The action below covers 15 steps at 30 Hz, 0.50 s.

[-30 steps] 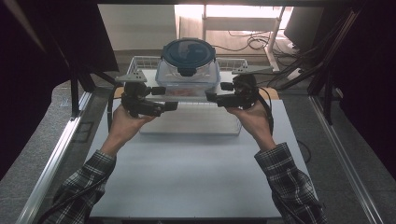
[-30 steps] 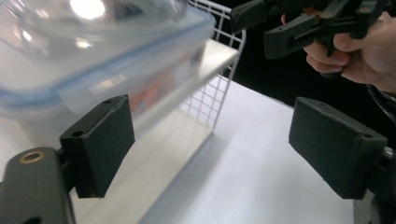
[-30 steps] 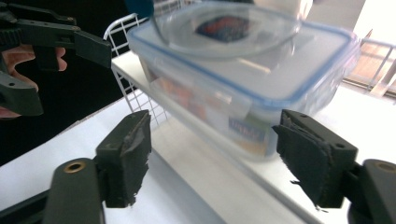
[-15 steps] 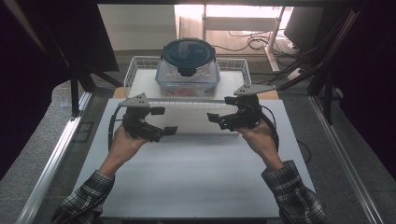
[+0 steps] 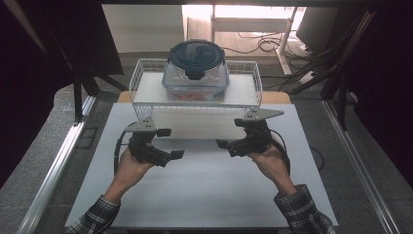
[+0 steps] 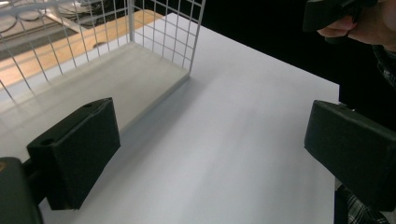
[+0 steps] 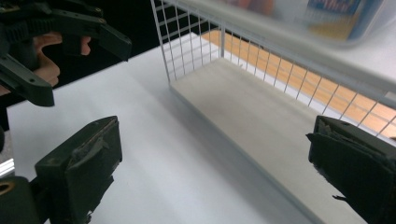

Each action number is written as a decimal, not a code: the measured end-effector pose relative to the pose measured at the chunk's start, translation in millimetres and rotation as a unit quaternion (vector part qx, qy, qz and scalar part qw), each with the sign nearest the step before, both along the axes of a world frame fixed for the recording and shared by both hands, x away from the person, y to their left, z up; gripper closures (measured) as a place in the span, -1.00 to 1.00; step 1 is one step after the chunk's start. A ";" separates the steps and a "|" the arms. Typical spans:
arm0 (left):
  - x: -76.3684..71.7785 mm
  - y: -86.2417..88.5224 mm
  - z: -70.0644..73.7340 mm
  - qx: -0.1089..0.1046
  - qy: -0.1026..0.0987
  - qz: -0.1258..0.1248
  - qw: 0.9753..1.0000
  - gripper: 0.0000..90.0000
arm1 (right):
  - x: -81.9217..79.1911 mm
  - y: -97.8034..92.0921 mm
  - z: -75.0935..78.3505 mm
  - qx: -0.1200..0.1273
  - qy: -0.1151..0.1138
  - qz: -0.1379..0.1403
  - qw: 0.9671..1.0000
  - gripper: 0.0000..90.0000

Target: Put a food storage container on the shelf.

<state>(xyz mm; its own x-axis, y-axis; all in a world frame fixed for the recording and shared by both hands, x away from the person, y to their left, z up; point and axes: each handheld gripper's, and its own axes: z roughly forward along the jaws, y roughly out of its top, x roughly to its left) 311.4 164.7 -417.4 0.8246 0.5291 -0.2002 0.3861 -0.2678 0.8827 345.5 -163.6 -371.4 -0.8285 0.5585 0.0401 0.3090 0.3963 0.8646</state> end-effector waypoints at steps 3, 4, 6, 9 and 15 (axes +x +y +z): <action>-5.7 0.4 -10.0 -0.006 0.002 0.005 1.000 -0.93 | -4.2 -2.2 -9.2 -0.004 0.000 -0.002 1.000 -0.97; -7.3 0.9 -13.0 -0.006 0.002 0.006 1.000 -0.93 | -5.5 -2.9 -12.1 -0.004 0.002 -0.003 1.000 -0.97; -10.5 1.9 -18.5 -0.005 0.002 0.011 1.000 -0.92 | -8.2 -4.3 -17.6 -0.001 0.003 -0.001 1.000 -0.97; -13.2 1.5 -24.4 0.009 0.003 0.015 1.000 -0.92 | -12.0 -6.4 -25.2 0.004 0.004 -0.007 1.000 -0.98; -20.3 2.6 -31.8 0.014 0.002 0.023 1.000 -0.92 | -16.8 -11.3 -34.3 0.003 0.007 -0.022 1.000 -0.99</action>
<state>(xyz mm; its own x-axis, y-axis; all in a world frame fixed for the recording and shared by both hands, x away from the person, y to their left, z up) 291.2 167.3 -449.1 0.7987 0.5718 -0.1875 0.4012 -0.2739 0.8741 328.7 -175.0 -405.7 -0.8027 0.5938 0.0558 0.3386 0.3767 0.8622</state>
